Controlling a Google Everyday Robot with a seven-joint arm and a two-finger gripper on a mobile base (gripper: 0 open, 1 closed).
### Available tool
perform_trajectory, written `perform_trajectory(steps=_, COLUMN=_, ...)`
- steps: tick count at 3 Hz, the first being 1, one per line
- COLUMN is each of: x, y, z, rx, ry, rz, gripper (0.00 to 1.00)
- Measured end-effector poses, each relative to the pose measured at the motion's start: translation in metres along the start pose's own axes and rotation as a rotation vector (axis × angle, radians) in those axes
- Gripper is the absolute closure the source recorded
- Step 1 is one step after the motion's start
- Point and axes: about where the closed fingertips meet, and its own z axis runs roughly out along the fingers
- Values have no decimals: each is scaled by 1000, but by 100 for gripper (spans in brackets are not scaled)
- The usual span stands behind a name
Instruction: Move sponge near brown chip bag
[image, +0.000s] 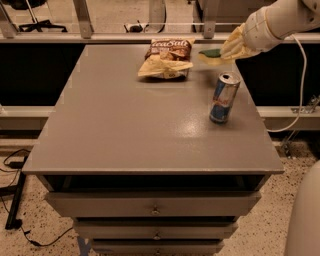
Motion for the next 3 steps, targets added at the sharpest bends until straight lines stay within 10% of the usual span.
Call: perform_trajectory(steps=3, x=-22, y=36, z=30, rx=-69, ry=-81, rz=23, gripper=10)
